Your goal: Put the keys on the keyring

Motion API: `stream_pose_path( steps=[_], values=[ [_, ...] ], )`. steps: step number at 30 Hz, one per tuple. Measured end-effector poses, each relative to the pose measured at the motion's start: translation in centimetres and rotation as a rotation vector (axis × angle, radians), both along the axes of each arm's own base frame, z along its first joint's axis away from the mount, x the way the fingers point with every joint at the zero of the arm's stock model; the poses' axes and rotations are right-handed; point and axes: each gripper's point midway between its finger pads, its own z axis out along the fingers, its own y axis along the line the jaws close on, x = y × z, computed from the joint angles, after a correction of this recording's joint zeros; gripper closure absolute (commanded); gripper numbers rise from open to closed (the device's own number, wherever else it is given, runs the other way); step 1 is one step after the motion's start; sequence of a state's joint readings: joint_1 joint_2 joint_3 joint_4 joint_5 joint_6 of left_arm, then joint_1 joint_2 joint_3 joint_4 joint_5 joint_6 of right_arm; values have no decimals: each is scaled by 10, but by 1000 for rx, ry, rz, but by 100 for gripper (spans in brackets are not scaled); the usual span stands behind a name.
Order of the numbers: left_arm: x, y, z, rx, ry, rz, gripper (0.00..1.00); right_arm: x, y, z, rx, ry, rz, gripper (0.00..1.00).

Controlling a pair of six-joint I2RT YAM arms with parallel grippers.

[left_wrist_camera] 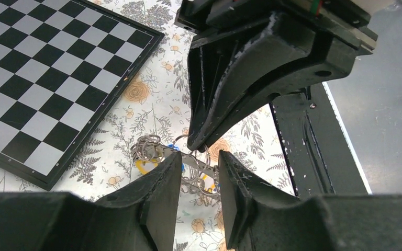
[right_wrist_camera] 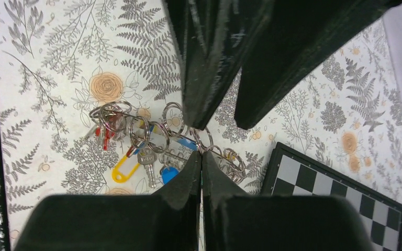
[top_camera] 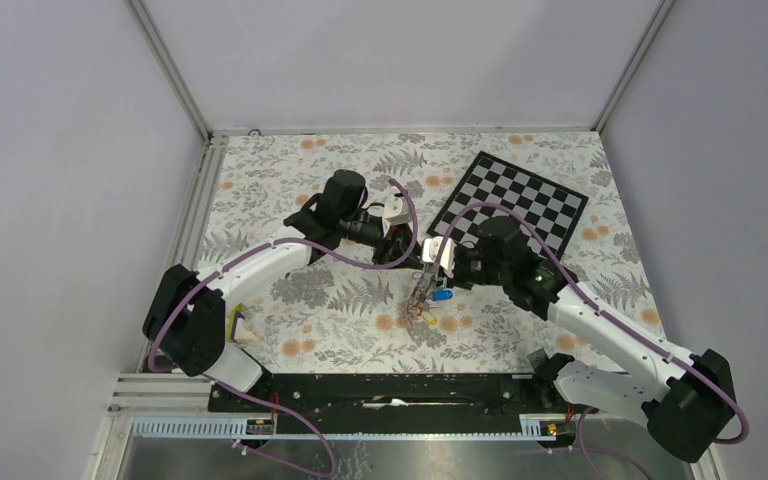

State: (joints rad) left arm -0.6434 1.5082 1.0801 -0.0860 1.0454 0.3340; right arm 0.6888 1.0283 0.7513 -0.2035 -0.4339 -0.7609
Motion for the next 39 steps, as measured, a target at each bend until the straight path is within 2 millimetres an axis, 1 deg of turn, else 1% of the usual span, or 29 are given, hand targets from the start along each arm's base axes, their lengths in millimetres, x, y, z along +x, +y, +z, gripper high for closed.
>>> stream_pose_path(
  steps=[4, 10, 20, 25, 33, 37, 39],
  values=[
    [0, -1, 2, -6, 9, 4, 58, 4, 1, 7, 43, 55, -31, 100],
    [1, -3, 5, -14, 6, 7, 61, 5, 2, 10, 80, 115, -53, 100],
    [-1, -5, 4, -10, 4, 8, 62, 5, 2, 14, 111, 168, -70, 100],
    [-3, -7, 3, -5, -4, 5, 69, 6, 2, 13, 117, 186, -79, 100],
    [-4, -8, -1, 5, -23, -2, 72, 6, 2, 18, 135, 197, -79, 100],
    [-4, -8, -2, 9, -27, -5, 78, 7, 2, 18, 136, 199, -83, 100],
    [-4, -8, -3, 11, -28, -5, 83, 7, 2, 18, 137, 200, -83, 100]
  ],
)
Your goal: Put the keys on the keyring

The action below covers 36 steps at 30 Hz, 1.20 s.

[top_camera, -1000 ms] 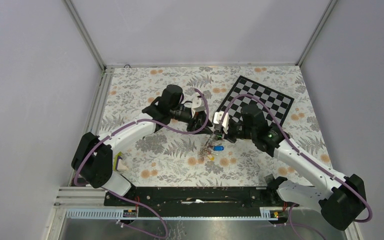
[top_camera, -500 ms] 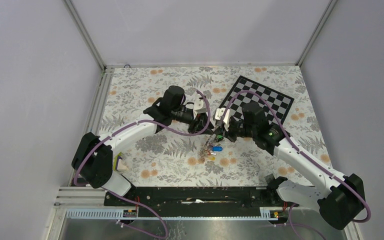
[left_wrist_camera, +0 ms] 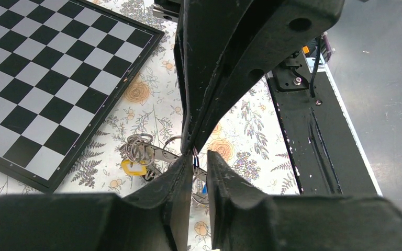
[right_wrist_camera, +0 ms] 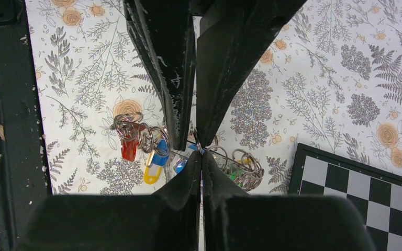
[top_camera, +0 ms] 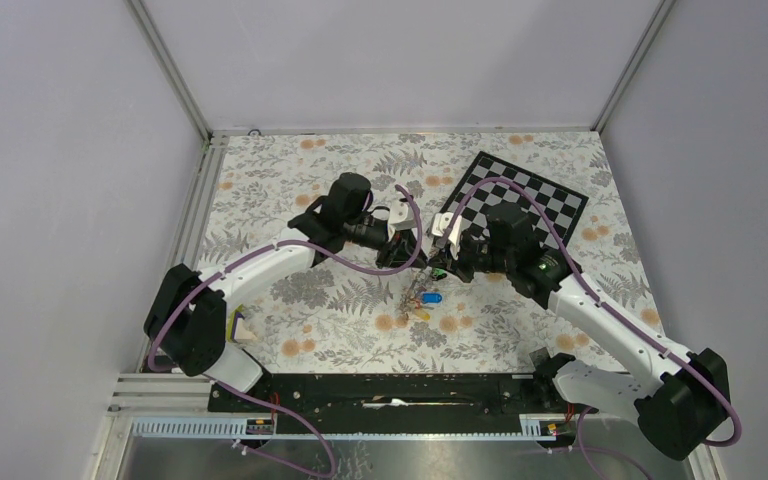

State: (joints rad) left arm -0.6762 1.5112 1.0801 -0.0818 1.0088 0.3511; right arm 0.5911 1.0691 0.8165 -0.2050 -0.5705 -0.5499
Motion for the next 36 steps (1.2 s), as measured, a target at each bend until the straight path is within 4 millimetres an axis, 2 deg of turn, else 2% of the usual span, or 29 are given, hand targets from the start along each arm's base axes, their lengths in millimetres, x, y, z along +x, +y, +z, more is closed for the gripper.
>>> stream_pose_path(
  steps=[8, 11, 12, 17, 21, 25, 29, 36],
  values=[
    [1, -1, -4, 8, 11, 0, 100, 0, -1, -2, -2, 9, -4, 100],
    [1, -1, -6, 13, 17, -1, 100, 0, -1, -4, -6, 19, -8, 99],
    [1, -2, -7, 13, 19, -3, 100, 0, -1, -4, -6, 21, -9, 97],
    [2, 0, -4, 2, 37, -4, 100, -1, -2, -3, 9, 45, -9, 73],
    [7, 6, 6, -59, 97, 2, 100, 0, -2, 15, 58, 49, -7, 64],
    [2, 12, 10, -134, 195, 7, 100, -3, -1, 37, 128, 59, 10, 65],
    [-13, 16, 10, -202, 285, 2, 100, -10, 1, 49, 177, 88, 46, 67],
    [-22, 18, 49, -332, 300, -23, 100, -23, 6, 54, 216, 136, 108, 74]
  ],
)
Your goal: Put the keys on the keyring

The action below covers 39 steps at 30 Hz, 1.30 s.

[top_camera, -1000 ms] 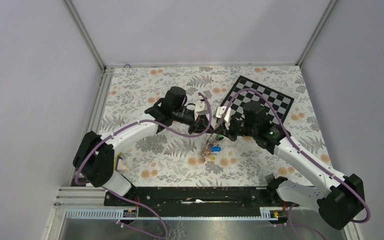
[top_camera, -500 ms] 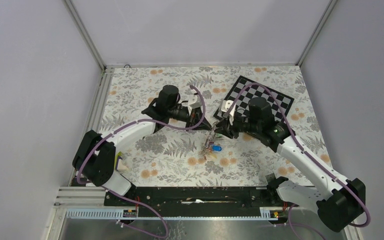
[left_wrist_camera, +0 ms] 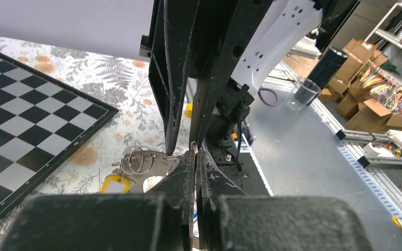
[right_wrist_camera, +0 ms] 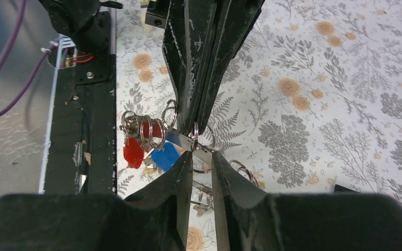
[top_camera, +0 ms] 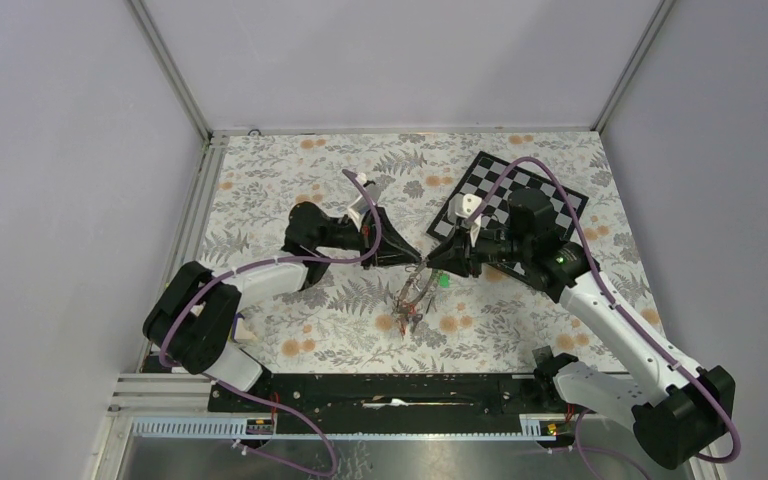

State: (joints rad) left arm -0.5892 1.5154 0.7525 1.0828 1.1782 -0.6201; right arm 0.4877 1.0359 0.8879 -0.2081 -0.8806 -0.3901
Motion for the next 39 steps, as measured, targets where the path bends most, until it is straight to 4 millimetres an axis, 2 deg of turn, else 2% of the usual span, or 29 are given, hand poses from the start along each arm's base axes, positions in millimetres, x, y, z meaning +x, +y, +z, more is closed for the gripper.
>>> stream_pose_path(
  steps=[8, 18, 39],
  values=[
    [-11, 6, 7, -51, 29, -3, 100, -11, 3, 6, 33, 23, 60, 74],
    [-7, 6, 6, -71, 54, 38, 100, -19, 6, 15, 62, 32, 108, 74],
    [-5, 6, 6, -75, 58, 45, 100, -7, 11, 12, 74, 89, 75, 79]
  ],
)
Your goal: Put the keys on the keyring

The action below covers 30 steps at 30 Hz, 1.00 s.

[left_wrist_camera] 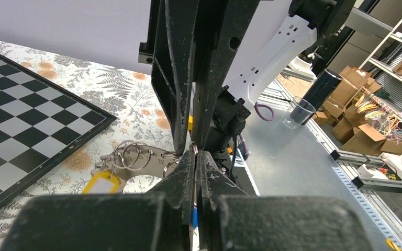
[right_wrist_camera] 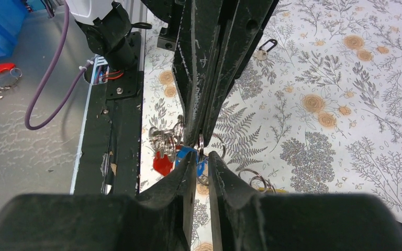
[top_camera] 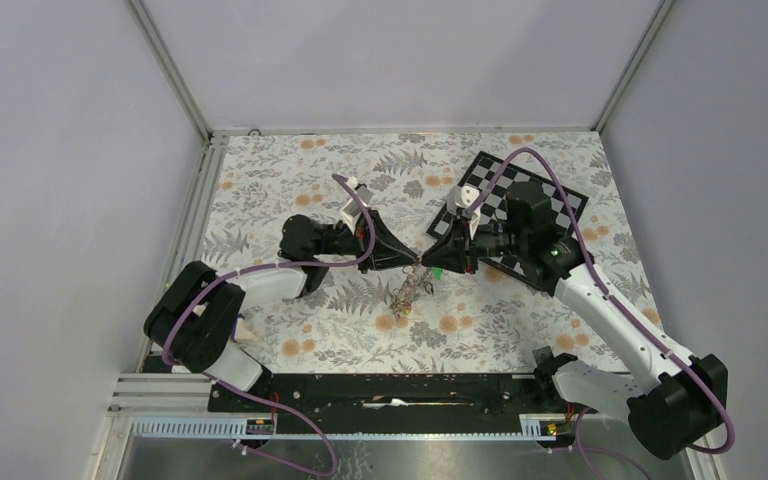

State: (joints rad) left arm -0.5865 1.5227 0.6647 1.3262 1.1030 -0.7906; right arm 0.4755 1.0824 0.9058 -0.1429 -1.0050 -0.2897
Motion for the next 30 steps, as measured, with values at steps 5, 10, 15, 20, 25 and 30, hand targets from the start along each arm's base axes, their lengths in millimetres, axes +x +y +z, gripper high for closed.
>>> stream_pose_path(
  steps=[5, 10, 15, 20, 25, 30],
  values=[
    [-1, 0, 0, 0, 0, -2, 100, 3, 2, -1, 4, 8, -4, 83],
    [0, -1, 0, -1, 1, 1, 100, 4, 2, -1, 4, 16, -6, 94],
    [0, -1, 0, -2, -6, 3, 100, 4, 2, -1, 4, 15, -6, 100],
    [6, -2, -11, 25, -52, 25, 73, 11, -2, -11, -44, -85, -18, 100],
    [21, -4, -20, 126, -89, 52, 48, 28, -19, -27, -179, -322, -74, 100],
    [50, -6, -18, 232, -175, 122, 44, 26, -30, -47, -279, -534, -57, 100]
  ],
)
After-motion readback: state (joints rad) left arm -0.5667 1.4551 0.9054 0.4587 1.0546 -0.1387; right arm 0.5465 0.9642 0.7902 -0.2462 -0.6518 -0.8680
